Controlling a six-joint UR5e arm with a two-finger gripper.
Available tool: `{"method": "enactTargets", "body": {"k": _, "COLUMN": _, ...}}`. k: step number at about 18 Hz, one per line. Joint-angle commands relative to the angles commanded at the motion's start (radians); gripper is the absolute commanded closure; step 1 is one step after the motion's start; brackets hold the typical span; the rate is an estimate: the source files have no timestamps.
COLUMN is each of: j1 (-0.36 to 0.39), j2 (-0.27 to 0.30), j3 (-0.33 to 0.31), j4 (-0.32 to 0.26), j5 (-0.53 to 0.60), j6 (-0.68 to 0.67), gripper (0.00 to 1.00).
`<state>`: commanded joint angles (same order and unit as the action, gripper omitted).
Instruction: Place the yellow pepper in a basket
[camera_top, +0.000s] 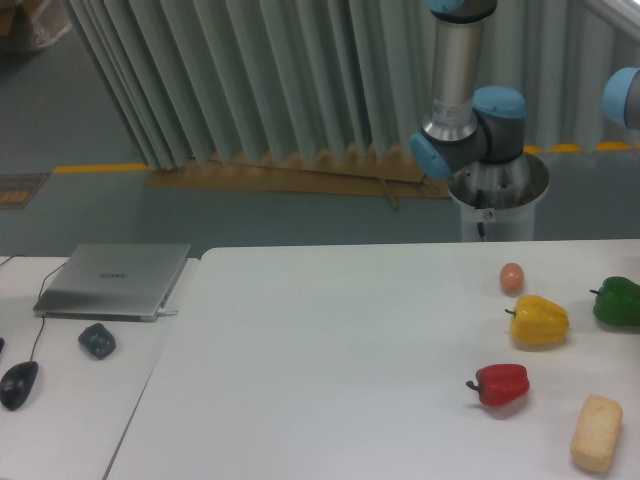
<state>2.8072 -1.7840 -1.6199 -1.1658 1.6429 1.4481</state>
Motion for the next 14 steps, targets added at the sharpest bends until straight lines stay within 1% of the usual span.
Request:
{"method": "enactTargets", "body": {"k": 4, "j1": 0.000, "j2": 0.002, "j3": -0.005, "j4": -0.035, "j5": 0.002, "j6": -0.002, "gripper": 0.00}}
{"method": "enactTargets", "body": {"k": 8, "j1": 0.000, "j2": 0.003, "j3": -0.006, "j4": -0.035, "j5": -0.002, "j6": -0.009, "gripper": 0.00}}
{"method": "enactTargets", "body": {"k": 10, "j1": -0.015, "j2": 0.005, "j3": -0.006, "j4": -0.035, "j5": -0.005, "j6": -0.014, "gripper": 0.00}}
{"method": "enactTargets", "body": {"k": 13, "j1": -0.058, "j2": 0.005, "j3": -0.006, "j4": -0.037, "j5": -0.031, "j6": -0.028, "gripper": 0.00}}
{"method": "enactTargets", "body": {"k": 14, "j1": -0.087, "j2": 0.005, "j3": -0.006, "j4": -0.055, "j5": -0.034, "j6": -0.028, "gripper": 0.00}}
